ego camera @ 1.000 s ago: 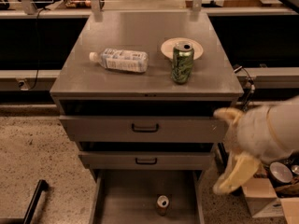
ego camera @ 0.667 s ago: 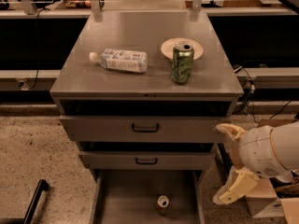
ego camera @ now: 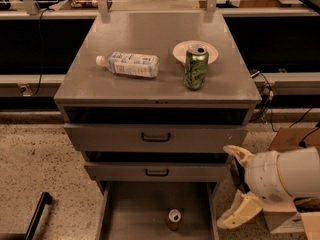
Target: Pick orange can from bottom drawer and place on counter
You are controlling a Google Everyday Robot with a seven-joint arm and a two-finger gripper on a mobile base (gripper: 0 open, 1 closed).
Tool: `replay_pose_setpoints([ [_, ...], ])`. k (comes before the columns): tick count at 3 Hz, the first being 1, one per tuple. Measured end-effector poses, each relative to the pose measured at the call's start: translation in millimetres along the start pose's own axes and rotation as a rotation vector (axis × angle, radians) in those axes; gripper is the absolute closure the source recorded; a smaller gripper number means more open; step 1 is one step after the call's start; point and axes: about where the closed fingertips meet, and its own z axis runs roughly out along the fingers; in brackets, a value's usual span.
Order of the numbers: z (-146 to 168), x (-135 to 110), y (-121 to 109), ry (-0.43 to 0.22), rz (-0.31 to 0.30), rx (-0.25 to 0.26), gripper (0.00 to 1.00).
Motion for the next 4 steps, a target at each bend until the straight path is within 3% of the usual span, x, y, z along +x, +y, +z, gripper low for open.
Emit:
replay_pose_setpoints([
  [1, 38.5, 62.2, 3.6, -0.142, 0.086, 0.086, 0.0],
  [2, 67.4, 111.2, 4.1, -0.236, 0.073, 0.139, 0.0],
  [3, 93.6, 125.2, 14.4, -0.287, 0.05, 0.11, 0.0],
  [4, 93.7, 125.0, 14.5, -0.287, 0.05, 0.11, 0.0],
])
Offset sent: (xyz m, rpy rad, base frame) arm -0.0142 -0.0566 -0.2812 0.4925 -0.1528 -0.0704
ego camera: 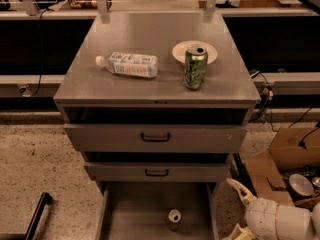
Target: Pick orange can from bottom drawer and place on counter
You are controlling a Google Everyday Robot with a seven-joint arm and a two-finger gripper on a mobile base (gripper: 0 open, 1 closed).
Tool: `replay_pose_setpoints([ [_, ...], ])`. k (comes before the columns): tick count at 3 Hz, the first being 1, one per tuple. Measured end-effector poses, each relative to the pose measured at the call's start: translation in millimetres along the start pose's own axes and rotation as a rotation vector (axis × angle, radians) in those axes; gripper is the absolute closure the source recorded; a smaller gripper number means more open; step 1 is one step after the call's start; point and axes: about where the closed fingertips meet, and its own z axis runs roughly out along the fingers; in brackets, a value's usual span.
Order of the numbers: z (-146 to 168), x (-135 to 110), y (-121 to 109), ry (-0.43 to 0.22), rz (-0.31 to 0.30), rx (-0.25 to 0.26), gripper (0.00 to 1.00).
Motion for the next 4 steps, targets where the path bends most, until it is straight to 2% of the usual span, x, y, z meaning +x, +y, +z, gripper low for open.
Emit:
replay_pose_setpoints([
  [1, 22.0, 26.3, -16.6, -0.024, 0.005, 0.019, 0.0],
  [2, 70.2, 84.7, -54.7, -0.021, -0.065, 0.078, 0.0],
  [3, 99.4, 135.0, -58.7, -0.051, -0.079, 0.104, 0.0],
  [4, 109.7, 143.4, -53.8, -0.067, -0.064, 0.099, 0.0],
])
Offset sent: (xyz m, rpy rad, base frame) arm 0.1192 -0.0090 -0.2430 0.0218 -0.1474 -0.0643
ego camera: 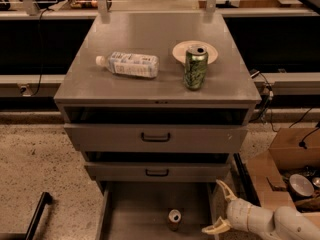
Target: Pick orange can from bottom drawer and place on counter
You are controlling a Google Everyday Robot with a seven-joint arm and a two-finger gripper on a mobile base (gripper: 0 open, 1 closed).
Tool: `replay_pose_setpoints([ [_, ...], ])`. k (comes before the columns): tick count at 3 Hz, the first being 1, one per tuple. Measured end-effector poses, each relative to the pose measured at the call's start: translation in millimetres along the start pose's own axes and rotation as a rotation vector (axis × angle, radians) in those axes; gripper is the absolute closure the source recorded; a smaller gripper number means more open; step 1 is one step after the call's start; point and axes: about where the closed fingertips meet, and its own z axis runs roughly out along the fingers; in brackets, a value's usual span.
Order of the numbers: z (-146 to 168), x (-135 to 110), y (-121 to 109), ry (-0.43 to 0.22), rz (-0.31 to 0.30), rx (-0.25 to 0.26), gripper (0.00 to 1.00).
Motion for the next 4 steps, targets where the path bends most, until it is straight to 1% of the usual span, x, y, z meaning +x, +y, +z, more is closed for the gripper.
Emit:
replay_pose_setpoints([
  [1, 17.3, 15.8, 11.5, 0.001, 0.05, -0.088, 0.0],
  [2, 63.8, 41.9, 41.5, -0.001, 0.071, -0.21, 0.0],
  [3, 100.8, 68.5, 62.4, -0.007, 0.08, -0.258, 0.0],
  [4, 130.9, 86.3, 64.1, -0.002, 0.073, -0.253, 0.0],
])
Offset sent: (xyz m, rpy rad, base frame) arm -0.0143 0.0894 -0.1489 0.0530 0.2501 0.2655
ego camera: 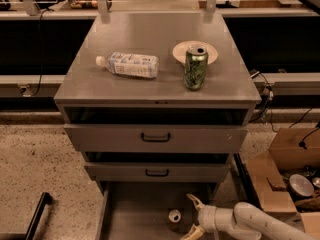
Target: Pick orange can from bottom drawer and place on counter
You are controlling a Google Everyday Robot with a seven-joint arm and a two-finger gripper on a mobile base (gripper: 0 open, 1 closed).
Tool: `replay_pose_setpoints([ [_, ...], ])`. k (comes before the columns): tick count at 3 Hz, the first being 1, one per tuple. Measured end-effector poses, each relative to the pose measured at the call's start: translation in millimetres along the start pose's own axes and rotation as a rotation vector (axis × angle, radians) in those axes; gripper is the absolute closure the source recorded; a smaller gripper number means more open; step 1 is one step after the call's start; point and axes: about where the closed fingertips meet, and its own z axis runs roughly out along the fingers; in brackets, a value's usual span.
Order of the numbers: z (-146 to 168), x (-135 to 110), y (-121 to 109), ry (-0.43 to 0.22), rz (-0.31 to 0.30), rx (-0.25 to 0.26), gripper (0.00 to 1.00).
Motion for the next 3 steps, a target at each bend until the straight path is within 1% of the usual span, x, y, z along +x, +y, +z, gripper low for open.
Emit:
replay_pose_setpoints([
  [1, 24.3, 19.0, -7.7, 0.013, 0.017, 0.001, 0.0],
  [3, 54.0, 54.9, -15.0, 0.024, 0.085, 0.002, 0.0],
])
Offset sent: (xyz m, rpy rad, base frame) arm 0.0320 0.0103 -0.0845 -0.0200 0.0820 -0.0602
